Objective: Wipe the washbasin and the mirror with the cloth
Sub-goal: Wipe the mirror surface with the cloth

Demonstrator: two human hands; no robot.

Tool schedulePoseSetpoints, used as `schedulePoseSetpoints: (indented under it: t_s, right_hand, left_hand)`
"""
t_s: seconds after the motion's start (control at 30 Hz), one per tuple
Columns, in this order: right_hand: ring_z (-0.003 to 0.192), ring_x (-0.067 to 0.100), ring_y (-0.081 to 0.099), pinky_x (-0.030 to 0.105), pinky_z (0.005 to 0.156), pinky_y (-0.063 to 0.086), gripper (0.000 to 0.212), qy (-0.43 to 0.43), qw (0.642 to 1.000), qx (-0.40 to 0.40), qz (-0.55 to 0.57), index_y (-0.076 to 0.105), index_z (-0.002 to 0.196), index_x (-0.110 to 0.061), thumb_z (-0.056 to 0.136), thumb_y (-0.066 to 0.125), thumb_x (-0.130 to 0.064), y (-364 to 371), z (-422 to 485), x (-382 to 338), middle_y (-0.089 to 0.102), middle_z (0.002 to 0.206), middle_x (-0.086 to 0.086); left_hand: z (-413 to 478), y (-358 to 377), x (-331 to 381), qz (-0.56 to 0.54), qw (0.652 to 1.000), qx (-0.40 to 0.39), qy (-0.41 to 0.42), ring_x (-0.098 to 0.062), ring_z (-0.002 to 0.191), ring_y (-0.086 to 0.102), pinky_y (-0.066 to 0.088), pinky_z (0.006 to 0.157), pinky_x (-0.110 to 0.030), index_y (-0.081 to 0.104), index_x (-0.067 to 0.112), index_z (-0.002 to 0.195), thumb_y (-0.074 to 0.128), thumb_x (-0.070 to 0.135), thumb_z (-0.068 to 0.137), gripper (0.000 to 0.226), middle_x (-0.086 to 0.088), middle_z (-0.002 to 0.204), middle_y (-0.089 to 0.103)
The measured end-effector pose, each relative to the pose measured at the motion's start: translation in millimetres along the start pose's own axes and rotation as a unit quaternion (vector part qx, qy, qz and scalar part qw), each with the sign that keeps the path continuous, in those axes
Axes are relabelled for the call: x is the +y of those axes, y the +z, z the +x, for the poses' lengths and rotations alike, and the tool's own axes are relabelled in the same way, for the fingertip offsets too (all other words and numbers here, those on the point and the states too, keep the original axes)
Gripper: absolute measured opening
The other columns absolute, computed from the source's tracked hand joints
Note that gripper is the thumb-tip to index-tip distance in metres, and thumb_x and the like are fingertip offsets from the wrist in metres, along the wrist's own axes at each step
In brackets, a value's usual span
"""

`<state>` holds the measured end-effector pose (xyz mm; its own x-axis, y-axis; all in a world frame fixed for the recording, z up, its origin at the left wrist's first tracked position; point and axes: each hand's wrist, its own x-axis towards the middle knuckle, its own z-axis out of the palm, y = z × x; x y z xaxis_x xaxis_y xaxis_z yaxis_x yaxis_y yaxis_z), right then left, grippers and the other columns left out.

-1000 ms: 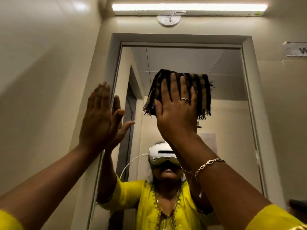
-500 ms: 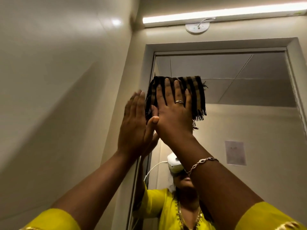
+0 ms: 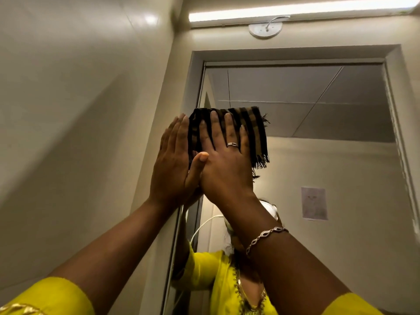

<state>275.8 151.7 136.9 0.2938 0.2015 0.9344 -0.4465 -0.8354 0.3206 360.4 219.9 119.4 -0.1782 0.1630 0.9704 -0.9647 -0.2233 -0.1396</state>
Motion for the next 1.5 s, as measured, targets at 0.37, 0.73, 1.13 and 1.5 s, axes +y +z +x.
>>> schedulePoseSetpoints:
  t_s: [0.37,0.73,1.13,1.5]
  right_hand:
    - [0.140,0.032,0.022,0.044,0.111,0.002,0.058,0.016,0.993,0.114,0.005,0.035,0.141,-0.014,0.090,0.024,-0.040,6.2,-15.9,40.0,0.031,0.150,0.012]
    - [0.142,0.028,0.015,0.039,0.113,0.001,0.058,0.016,0.996,0.092,-0.010,0.028,0.144,-0.018,0.092,0.024,-0.042,-15.3,-50.0,106.2,0.024,0.153,0.008]
    - [0.144,0.026,0.009,0.042,0.116,0.005,0.059,0.037,0.996,0.072,-0.045,0.022,0.146,-0.018,0.093,0.021,-0.042,-39.9,-81.9,179.5,0.017,0.155,0.007]
    - [0.144,0.026,0.010,0.039,0.115,0.005,0.058,0.079,0.991,0.092,-0.064,0.021,0.146,-0.018,0.094,0.019,-0.042,-41.0,-90.0,191.5,0.017,0.155,0.008]
  left_hand:
    - [-0.1,-1.5,2.5,0.060,0.998,-0.029,0.017,-0.028,0.134,0.023,0.031,0.106,-0.054,0.025,-0.007,0.138,0.014,0.062,0.091,0.084,-0.027,0.144,0.031]
    - [1.5,-5.4,11.2,0.129,0.989,-0.052,0.041,-0.037,0.133,0.022,0.022,0.108,-0.049,0.026,-0.010,0.136,0.012,0.064,0.091,0.088,-0.032,0.142,0.030]
    - [3.0,-1.9,-1.1,0.156,0.984,-0.062,0.052,-0.036,0.135,0.023,-0.001,0.114,-0.017,0.025,-0.004,0.139,0.017,0.058,0.093,0.078,-0.028,0.144,0.029]
    - [3.1,2.4,-5.7,0.145,0.987,-0.049,0.052,-0.038,0.134,0.025,0.005,0.115,-0.024,0.025,-0.002,0.139,0.018,0.056,0.093,0.075,-0.028,0.143,0.031]
